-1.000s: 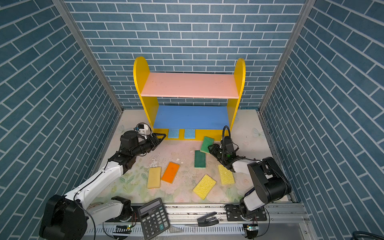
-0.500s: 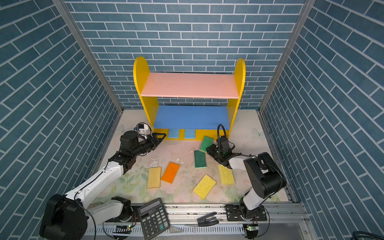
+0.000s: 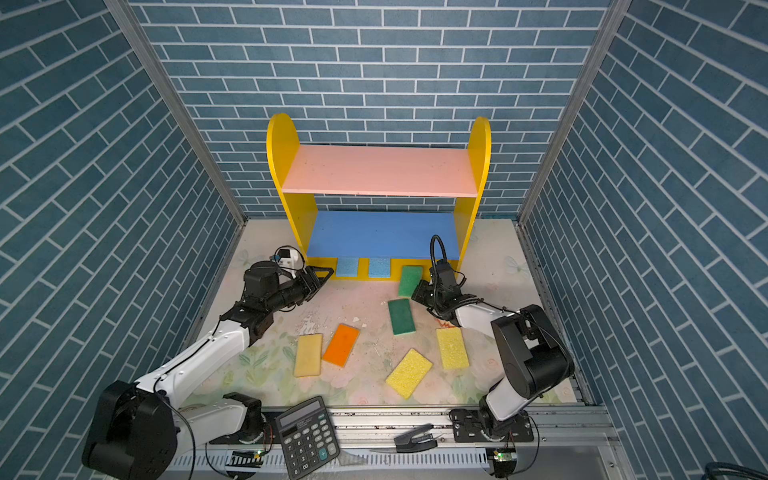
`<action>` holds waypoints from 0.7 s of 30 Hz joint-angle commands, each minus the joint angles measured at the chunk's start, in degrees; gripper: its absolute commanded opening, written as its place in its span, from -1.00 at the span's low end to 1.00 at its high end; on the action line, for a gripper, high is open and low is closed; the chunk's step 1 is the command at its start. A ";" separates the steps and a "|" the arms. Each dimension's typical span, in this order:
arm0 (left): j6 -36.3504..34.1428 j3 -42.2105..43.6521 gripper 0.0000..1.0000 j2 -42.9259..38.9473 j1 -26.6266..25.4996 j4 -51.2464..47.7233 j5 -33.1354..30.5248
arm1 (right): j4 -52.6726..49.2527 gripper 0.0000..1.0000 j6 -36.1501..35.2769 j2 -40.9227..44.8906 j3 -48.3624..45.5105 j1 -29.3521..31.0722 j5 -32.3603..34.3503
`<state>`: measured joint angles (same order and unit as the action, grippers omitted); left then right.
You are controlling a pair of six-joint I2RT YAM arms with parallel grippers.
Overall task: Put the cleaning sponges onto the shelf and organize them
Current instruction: 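Lower the sponge upright beside the blue sponges with the right gripper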
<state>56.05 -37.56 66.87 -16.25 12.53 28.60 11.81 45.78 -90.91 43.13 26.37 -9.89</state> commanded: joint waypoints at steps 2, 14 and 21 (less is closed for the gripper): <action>0.17 0.30 0.18 0.20 0.17 1.54 0.87 | -5.96 -1.00 -7.54 1.74 3.86 0.19 3.51; -0.29 -0.62 0.18 -0.66 0.17 0.22 0.82 | -0.71 -1.00 -11.82 -5.59 6.73 0.17 5.69; -0.23 -0.19 0.17 -1.12 -0.10 -0.14 0.38 | 1.59 -0.69 -11.55 -7.94 7.58 0.17 9.28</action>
<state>56.16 -37.56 66.85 -16.27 12.71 28.60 10.46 35.51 -97.67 47.44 26.59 -3.64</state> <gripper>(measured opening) 0.587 0.130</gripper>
